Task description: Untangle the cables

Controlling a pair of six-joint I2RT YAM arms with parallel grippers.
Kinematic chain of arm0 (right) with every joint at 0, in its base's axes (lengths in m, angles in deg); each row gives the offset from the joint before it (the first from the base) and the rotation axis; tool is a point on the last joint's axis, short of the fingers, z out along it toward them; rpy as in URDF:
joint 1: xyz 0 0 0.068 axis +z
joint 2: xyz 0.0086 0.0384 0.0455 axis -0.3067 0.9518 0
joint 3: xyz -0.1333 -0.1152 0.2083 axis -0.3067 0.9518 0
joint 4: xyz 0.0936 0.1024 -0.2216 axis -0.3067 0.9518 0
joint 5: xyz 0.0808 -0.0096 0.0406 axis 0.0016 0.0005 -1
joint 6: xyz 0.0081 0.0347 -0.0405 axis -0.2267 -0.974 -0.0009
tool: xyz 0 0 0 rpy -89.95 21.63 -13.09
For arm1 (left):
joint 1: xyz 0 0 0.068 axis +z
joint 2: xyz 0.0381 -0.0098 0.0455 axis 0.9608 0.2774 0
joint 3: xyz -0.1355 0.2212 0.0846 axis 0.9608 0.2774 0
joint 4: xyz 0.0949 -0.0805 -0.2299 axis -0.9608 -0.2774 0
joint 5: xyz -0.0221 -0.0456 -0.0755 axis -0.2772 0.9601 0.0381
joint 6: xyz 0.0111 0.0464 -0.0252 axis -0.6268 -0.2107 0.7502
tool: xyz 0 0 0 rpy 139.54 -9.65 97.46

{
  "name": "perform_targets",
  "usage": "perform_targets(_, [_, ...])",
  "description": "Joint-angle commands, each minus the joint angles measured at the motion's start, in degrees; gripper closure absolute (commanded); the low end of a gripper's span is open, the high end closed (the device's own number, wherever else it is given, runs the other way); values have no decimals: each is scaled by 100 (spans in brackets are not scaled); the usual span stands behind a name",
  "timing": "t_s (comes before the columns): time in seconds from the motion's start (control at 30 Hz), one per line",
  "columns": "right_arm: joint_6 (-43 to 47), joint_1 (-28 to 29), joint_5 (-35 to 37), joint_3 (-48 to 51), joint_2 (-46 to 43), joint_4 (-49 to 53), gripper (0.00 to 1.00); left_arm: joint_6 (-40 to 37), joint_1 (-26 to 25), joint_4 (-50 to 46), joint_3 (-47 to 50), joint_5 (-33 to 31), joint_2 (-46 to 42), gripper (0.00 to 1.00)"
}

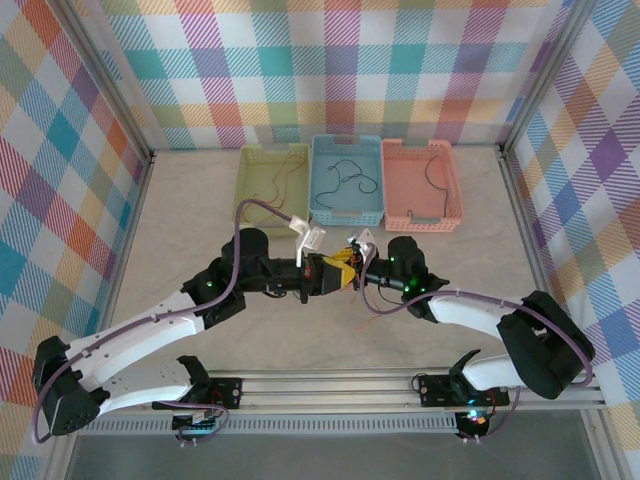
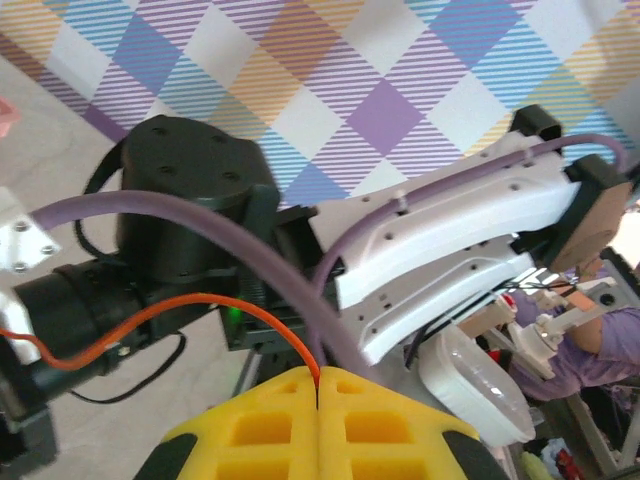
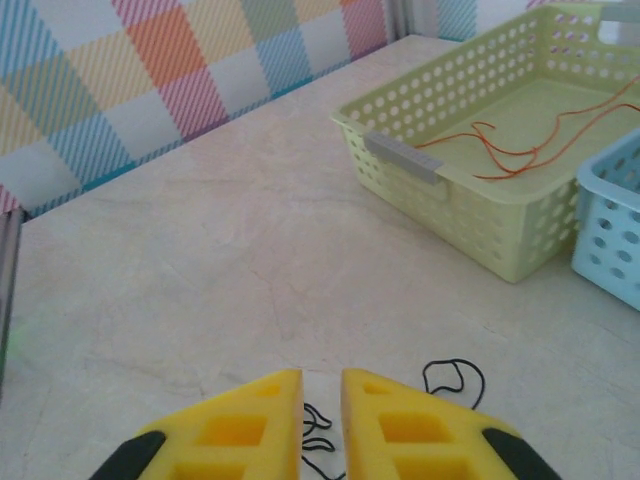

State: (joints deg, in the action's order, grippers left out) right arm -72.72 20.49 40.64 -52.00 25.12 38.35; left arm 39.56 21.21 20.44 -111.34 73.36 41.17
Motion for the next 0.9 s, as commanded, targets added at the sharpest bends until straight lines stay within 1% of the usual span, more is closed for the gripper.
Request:
perform_targets(0.0, [-41,29,302,-260,93,224,84,304,-134,-345,-333,113,-360,100])
perform_targets(0.13, [-45,20,536,-234,85,275,89,391,-137,-769,-636,41,-671,100])
perform_targets(0.2, [-73,5,750,-221,65,323,93,418,-137,-1022,-820,-48,-784,100])
perform_targets(0.27, [-115,-24,920,-239,74,415,95,467,-136,-1212,-1028,-120,-856,100])
perform_targets(0.33, [-187,-72,1090,-278,109,533,96,462,-139,-1494,-1279,-262,-935,100])
perform_targets(0.47, [-334,-176,1201,-329,179,673,99,309,-136,-2063,-1901,-477,-1068,100])
perform_targets(0.6, [-424,-228,1383,-456,273,934,99,158,-137,-2630,-2486,-650,-1201,100])
perform_targets(0.67, [-473,-260,1497,-532,327,1078,99,91,-137,-2733,-2685,-730,-1288,100])
perform_targets(0.8, [-545,-310,1490,-523,334,1054,100,-64,-137,-2903,-2733,-939,-1381,100])
perform_targets(0.87, [-542,-315,1466,-504,308,1040,100,-61,-138,-3028,-2524,-1194,-1363,100])
